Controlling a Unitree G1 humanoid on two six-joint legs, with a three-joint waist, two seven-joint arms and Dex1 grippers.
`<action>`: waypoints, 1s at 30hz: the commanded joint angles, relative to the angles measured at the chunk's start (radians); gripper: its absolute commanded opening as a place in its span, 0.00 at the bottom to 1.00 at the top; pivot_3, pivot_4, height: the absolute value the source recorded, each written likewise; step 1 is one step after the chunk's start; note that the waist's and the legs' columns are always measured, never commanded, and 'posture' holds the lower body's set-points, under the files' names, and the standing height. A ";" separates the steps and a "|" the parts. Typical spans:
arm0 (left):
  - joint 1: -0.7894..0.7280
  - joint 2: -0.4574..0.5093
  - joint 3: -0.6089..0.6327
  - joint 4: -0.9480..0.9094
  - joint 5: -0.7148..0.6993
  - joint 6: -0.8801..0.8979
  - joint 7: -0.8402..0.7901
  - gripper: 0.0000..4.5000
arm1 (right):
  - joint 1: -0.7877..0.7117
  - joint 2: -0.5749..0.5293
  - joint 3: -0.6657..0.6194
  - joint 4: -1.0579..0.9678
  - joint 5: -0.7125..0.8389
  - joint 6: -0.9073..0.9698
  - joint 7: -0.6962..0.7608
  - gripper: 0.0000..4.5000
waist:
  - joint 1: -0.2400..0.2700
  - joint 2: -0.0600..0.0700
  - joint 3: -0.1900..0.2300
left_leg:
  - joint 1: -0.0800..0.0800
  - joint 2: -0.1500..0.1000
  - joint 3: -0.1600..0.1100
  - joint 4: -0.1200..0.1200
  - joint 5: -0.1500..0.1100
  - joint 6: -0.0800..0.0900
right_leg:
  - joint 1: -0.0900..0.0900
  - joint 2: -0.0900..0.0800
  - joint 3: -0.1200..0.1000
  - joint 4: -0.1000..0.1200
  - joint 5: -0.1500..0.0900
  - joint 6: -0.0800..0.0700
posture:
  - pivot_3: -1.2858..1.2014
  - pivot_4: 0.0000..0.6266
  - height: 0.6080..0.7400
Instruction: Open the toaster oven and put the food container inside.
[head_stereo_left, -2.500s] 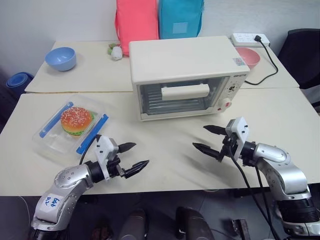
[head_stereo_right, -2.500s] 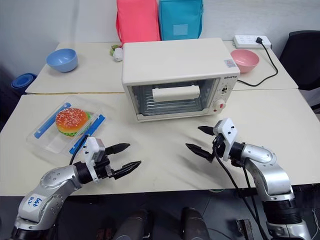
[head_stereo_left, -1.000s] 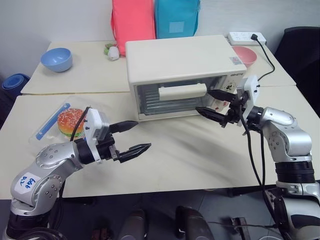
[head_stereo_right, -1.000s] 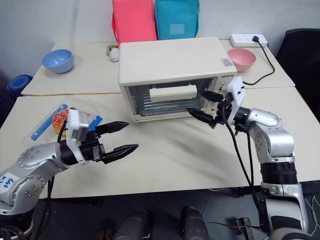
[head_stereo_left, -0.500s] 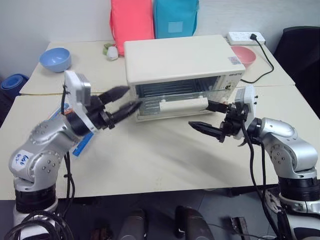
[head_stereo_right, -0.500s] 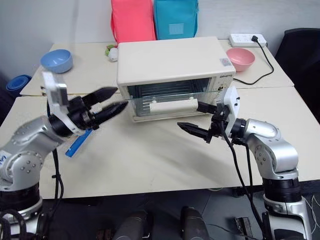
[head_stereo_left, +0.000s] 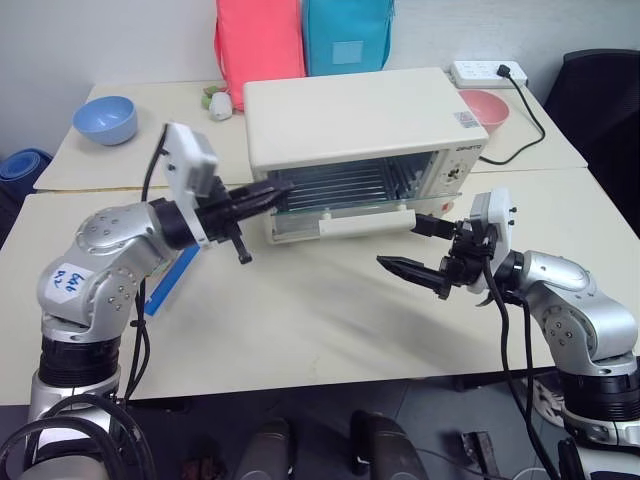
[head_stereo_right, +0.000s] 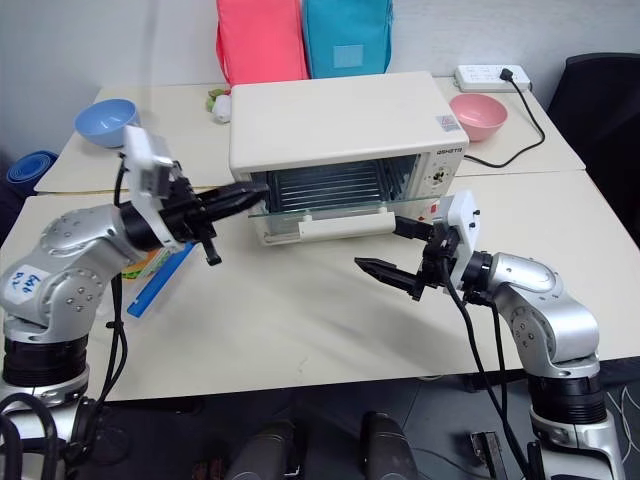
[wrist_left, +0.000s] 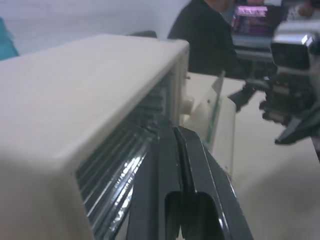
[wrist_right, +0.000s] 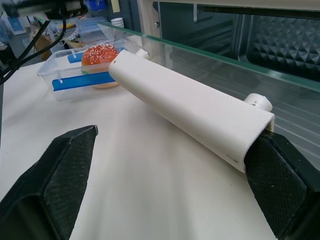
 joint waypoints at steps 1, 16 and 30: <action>-0.004 0.014 -0.037 -0.002 0.060 -0.047 -0.042 0.01 | 0.010 0.001 -0.016 -0.048 0.021 -0.017 -0.009 1.00 | 0.001 0.000 0.000 | 0.000 0.000 0.001 0.000 0.000 0.000 | -0.001 0.000 0.000 0.000 0.000 0.000 | 0.52 0.24 1.00; 0.120 0.000 -0.115 -0.038 0.139 -0.081 -0.087 0.01 | 0.409 -0.301 -0.357 -0.112 0.107 0.069 0.132 1.00 | 0.010 0.000 0.000 | 0.002 0.000 0.004 0.003 -0.002 0.007 | -0.001 -0.002 0.008 0.004 0.000 0.000 | 0.52 0.24 1.00; 0.275 0.018 -0.156 -0.021 0.304 -0.048 -0.010 0.01 | 0.159 -0.279 -0.242 -0.221 0.282 0.148 0.023 1.00 | 0.007 -0.001 0.000 | -0.003 0.002 0.004 0.003 -0.001 0.007 | -0.006 -0.002 0.011 -0.001 0.003 -0.001 | 0.52 0.24 1.00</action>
